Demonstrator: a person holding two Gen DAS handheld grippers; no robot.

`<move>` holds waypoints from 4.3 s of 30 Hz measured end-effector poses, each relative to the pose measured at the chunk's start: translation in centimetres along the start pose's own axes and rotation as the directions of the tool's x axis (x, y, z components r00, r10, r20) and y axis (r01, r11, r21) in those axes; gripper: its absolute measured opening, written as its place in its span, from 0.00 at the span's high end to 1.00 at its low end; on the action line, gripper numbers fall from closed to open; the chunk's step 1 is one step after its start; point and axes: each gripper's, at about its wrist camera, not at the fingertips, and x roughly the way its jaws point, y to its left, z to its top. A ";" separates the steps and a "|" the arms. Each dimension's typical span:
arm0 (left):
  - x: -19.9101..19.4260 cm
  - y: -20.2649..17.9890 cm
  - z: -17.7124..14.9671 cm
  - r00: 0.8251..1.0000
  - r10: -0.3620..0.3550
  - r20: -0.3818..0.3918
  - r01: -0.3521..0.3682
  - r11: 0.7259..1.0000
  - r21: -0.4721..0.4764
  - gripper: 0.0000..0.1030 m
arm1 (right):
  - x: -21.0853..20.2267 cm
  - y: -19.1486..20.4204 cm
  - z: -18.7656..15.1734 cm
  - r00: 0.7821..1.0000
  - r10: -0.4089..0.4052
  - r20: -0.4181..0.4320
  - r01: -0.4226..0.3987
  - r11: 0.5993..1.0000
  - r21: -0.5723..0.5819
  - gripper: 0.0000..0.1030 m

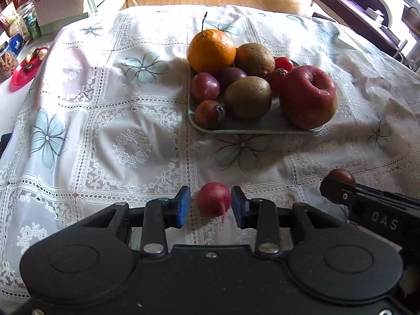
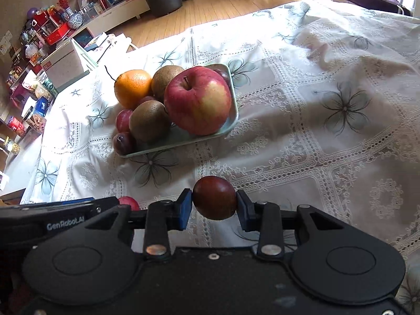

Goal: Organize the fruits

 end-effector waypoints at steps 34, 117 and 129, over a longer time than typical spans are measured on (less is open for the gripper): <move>5.5 -1.4 -0.2 0.988 0.140 -0.064 -0.139 0.990 0.023 0.51 | -1.4 -0.3 -4.5 1.000 0.020 -0.009 -0.021 0.996 -0.085 0.63; -12.0 -5.7 -23.5 0.994 0.058 0.089 -0.063 0.997 0.046 0.54 | -14.2 -2.8 -18.7 0.996 -0.087 0.002 0.086 0.991 -0.103 0.63; -13.3 -5.0 -23.8 0.990 0.080 0.120 -0.081 0.997 0.005 0.54 | -15.5 -2.1 -19.7 0.993 -0.120 0.021 0.122 0.985 -0.126 0.63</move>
